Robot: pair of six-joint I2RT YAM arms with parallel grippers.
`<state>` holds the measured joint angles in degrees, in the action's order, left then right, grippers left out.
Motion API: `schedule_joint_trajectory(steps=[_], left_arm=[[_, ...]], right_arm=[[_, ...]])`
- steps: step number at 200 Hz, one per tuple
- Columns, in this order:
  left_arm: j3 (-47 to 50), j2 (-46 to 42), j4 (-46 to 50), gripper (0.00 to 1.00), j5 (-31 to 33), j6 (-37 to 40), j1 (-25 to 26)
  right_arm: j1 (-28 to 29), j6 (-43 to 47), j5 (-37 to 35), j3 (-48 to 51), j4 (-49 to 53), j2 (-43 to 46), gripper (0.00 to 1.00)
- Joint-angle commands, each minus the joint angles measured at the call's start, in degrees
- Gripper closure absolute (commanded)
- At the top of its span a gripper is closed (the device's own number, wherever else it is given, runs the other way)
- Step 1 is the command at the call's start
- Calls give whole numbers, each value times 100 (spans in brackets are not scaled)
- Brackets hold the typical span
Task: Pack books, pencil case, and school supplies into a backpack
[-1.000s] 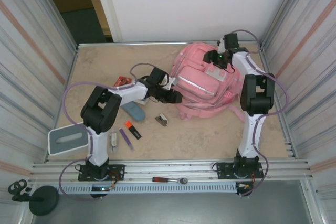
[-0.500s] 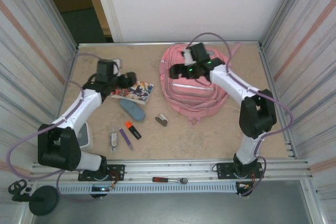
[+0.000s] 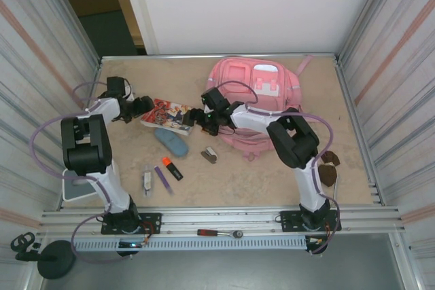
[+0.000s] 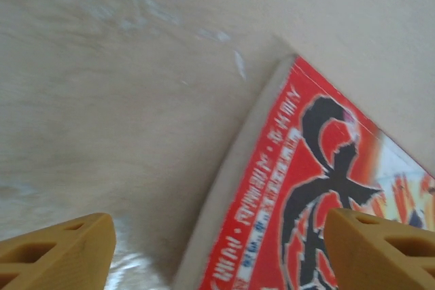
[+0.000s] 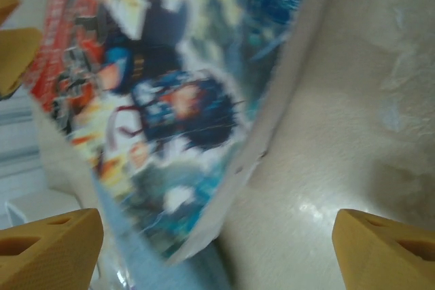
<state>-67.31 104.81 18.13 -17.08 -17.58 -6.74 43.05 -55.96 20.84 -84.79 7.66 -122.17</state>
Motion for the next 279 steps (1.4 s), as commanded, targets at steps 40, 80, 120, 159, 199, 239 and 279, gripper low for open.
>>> schedule_joint_trajectory(steps=[40,80,120,159,199,239,279], left_arm=[[711,-124,-849,37,-1362,-334,15],[1125,-371,-1217,41,-1634,-500,15],[1143,-579,-1180,40,-1233,-481,15],[1172,-942,-1246,32,-709,-593,-11],[1405,-1648,-1579,28,-521,-930,-29],[1528,-2189,-1936,25,-1049,-1169,-29],[1663,-2059,-2647,22,-1830,-1484,36]], right_arm=[[11,-1246,-18,-661,-641,-649,32],[-3,-1394,-191,-696,-854,-629,61],[-137,-850,-454,-668,-599,-304,87],[-258,-224,-431,-695,-547,78,100],[-476,476,-115,-876,-526,531,100],[-921,977,448,-986,-432,912,100],[-1335,1116,1076,-928,-599,1161,100]])
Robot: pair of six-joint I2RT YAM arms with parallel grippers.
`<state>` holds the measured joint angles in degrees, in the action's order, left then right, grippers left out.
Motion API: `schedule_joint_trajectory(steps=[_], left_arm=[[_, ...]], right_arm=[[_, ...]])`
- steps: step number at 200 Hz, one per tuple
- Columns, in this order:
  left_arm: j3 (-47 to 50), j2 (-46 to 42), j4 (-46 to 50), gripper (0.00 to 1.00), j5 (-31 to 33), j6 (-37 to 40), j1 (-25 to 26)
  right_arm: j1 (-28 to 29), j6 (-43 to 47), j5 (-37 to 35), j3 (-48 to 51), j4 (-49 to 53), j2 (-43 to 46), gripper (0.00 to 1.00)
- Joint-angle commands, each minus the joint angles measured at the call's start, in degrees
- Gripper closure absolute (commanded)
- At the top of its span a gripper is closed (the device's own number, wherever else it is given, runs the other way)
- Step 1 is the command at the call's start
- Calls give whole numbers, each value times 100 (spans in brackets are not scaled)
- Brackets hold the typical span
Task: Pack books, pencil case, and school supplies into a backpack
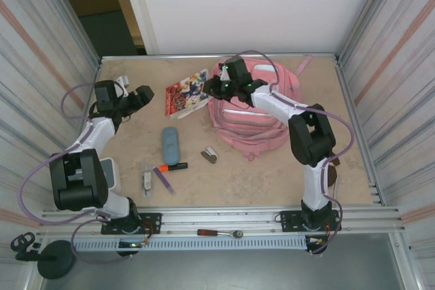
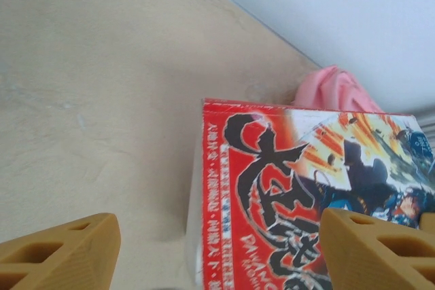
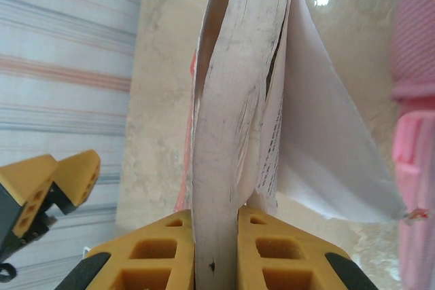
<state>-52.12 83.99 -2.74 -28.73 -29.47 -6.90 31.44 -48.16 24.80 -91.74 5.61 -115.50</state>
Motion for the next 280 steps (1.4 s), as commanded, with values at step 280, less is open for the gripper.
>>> schedule_joint_trajectory(steps=[280], left_arm=[[-3363,2012,2847,27,-4130,5898,2078]], right_arm=[[-944,5761,1720,-251,3192,2869,100]])
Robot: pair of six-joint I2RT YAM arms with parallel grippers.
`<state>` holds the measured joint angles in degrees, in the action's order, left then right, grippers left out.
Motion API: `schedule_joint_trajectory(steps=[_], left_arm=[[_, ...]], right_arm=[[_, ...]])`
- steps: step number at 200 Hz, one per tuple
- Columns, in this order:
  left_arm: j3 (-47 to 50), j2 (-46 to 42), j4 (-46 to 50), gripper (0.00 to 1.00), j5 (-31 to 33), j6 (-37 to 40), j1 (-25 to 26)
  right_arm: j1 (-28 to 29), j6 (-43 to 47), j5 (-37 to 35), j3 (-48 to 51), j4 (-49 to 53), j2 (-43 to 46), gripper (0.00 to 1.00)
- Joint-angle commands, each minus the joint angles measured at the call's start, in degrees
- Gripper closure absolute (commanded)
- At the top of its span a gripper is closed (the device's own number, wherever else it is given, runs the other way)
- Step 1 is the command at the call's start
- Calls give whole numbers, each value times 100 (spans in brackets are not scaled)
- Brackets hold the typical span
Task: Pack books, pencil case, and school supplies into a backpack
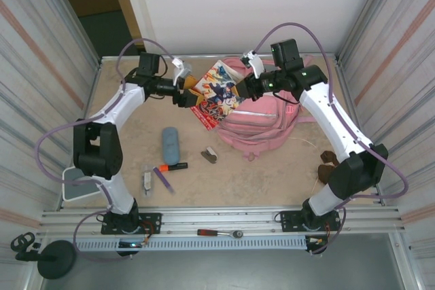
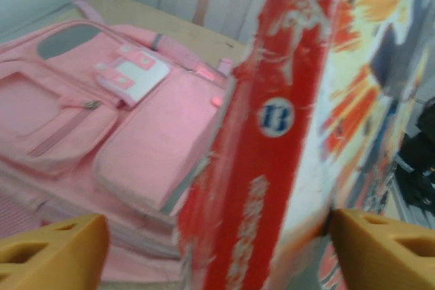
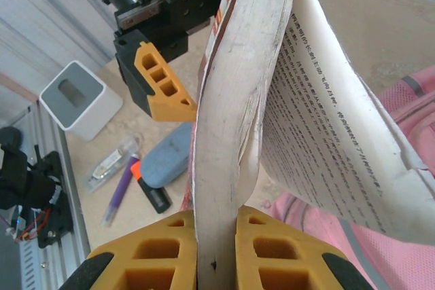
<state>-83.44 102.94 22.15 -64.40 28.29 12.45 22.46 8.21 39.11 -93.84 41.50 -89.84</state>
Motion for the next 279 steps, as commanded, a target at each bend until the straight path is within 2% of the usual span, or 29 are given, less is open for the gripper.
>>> schedule_joint_trajectory(steps=[1,15,39,52,65,80,90,115,154,176,182,191,201,210,220,229,238,254,266,279], left_arm=[[-237,119,363,28,-568,114,139],[-319,101,389,45,-625,-107,136],[-319,-117,390,88,-577,-417,134],[-178,-352,346,100,-454,-516,150],[11,-677,310,100,-257,-434,232],[226,-1032,349,100,-45,-141,372],[356,-1257,360,100,23,41,451],[605,-1709,384,100,174,377,621],[681,-2035,644,100,336,890,953],[654,-2071,681,100,232,955,1038],[643,-2076,682,100,209,942,1040],[627,-2080,682,99,217,926,1036],[636,-2101,656,94,243,886,1025],[697,-2140,510,84,179,763,983],[855,-2198,181,65,-38,487,878],[1073,-2277,-300,56,-229,58,747],[1344,-2361,-897,42,-419,-532,607],[1941,-2501,-2157,32,-640,-1627,396],[2289,-2563,-2778,27,-607,-2125,355],[2416,-2564,-2679,27,-406,-2089,355]], right_arm=[[-46,124,288,-41,-397,303,100],[-98,141,66,15,-404,332,100],[-244,53,-715,506,-678,524,100],[-290,76,-1113,857,-818,734,80],[-285,180,-1318,1138,-930,1040,52],[-281,312,-1368,1453,-1216,1494,26],[-269,466,-1295,1647,-1438,1767,16],[-206,871,-789,1659,-1391,1875,0],[112,1294,-478,1264,-1135,1521,1],[202,1385,112,1011,-999,1291,2],[206,1379,348,947,-934,1234,7],[166,1306,692,892,-884,1156,23],[63,1164,1050,909,-884,1129,48],[-109,978,1410,972,-939,1144,65],[-318,722,1810,1069,-1073,1208,81],[-513,489,2069,1172,-1235,1319,93],[-686,158,2168,1347,-1586,1489,98],[-913,-468,2231,1783,-2433,1861,100],[-997,-875,2246,2016,-2950,2058,100],[-963,-1103,1952,2059,-3043,2068,100]])
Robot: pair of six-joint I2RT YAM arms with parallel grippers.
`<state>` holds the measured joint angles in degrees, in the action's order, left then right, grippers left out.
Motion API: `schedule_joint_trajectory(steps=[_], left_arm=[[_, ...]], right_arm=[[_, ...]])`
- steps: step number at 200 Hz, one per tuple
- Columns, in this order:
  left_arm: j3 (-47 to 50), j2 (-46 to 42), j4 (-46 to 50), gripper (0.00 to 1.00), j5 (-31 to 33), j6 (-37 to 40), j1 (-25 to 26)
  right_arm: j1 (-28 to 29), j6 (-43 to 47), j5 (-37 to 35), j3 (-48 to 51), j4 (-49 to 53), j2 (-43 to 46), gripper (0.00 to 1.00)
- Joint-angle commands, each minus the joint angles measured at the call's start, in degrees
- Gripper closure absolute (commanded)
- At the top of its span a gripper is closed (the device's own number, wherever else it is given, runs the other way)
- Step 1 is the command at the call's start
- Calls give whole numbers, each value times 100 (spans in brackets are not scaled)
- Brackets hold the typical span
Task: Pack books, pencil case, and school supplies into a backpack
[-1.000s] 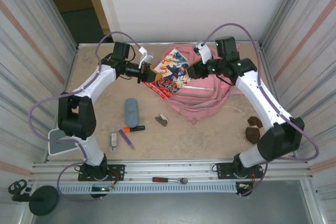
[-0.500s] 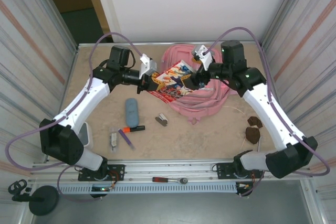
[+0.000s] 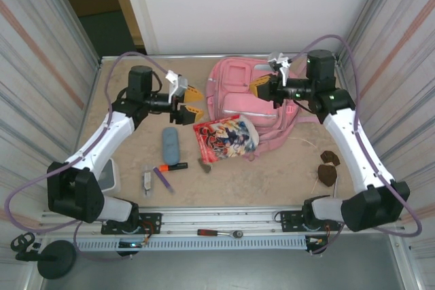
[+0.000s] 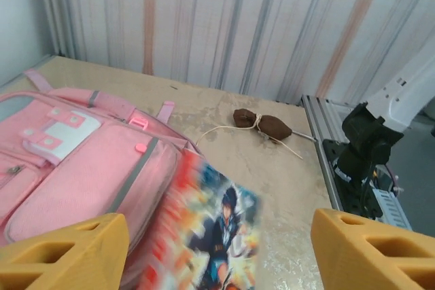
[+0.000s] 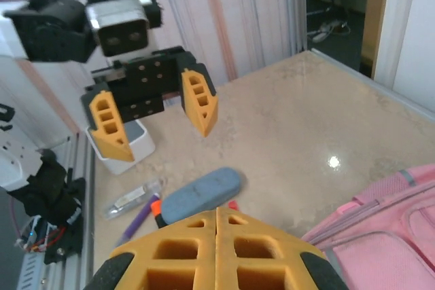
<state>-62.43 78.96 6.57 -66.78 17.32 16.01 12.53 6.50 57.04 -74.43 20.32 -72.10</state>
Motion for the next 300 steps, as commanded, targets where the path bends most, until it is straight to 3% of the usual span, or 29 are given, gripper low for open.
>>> schedule_joint_trajectory(steps=[1,12,42,65,82,119,169,208,251,300], left_arm=[[322,-164,-1100,27,-155,-984,-1],[344,-131,-816,28,235,-936,-1],[581,-56,-702,30,2198,-2191,137],[980,-16,-507,29,3959,-2945,437],[1007,225,-57,28,4401,-3227,549],[1286,678,293,36,4650,-3674,1014],[1693,1022,-192,51,4705,-4116,1307],[1952,1257,-513,58,4748,-4193,1325],[2134,1436,-792,61,4608,-4253,1352],[2174,1459,-881,62,4523,-4236,1352]], right_arm=[[38,-927,106,107,-890,280,100],[167,-711,-530,-53,-286,149,100],[525,-1441,-3483,189,702,-247,61],[648,-2026,-3899,938,746,-445,35],[881,-2231,-3838,1168,824,-684,25],[1309,-3218,-3334,1853,355,-916,27],[2156,-4426,-3558,2729,-297,-974,33],[2667,-5534,-4065,3786,-1853,-879,23],[2971,-5679,-4387,3882,-2985,-1322,20],[3051,-5613,-4662,3908,-3824,-1650,33]])
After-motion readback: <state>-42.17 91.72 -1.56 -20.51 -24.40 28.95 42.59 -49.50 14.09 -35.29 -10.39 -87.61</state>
